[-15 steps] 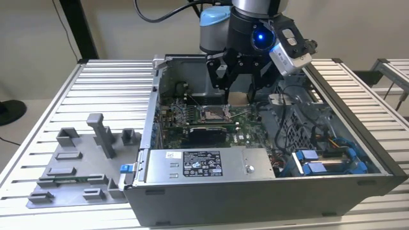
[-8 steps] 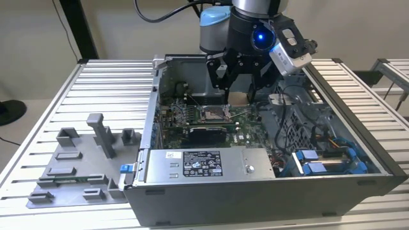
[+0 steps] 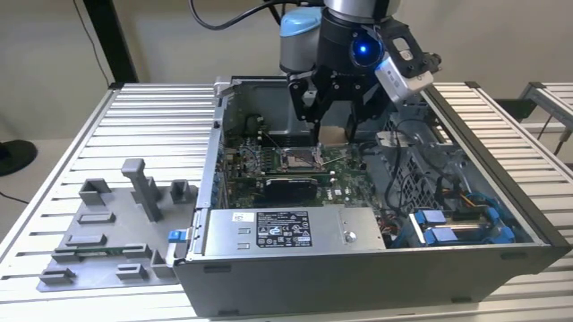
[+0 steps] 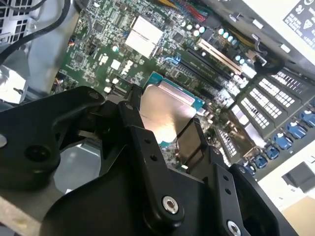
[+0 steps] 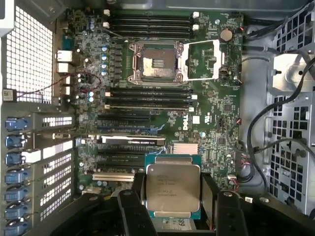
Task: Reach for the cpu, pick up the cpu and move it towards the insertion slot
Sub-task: 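Pick up the cpu and move it towards the insertion slot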
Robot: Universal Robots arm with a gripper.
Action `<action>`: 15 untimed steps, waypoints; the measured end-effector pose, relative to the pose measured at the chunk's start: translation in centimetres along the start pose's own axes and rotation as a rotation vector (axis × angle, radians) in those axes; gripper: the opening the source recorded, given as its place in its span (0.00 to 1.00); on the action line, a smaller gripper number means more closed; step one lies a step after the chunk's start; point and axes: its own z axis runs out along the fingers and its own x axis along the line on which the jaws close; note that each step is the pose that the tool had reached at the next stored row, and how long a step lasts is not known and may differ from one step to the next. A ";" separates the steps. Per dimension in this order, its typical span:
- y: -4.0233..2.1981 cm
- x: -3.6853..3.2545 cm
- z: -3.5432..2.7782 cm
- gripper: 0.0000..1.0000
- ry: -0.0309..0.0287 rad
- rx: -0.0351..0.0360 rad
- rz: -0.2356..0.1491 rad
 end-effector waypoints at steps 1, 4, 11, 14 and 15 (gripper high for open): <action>0.22 0.00 0.03 0.00 0.0000 0.0000 0.000; 0.87 0.03 0.12 0.00 0.0000 -0.0001 0.000; 2.39 0.86 0.39 0.00 0.0000 -0.0004 0.000; 3.20 1.13 0.52 0.00 0.0000 -0.0003 0.000; 3.53 1.15 0.57 0.00 0.0000 -0.0003 0.000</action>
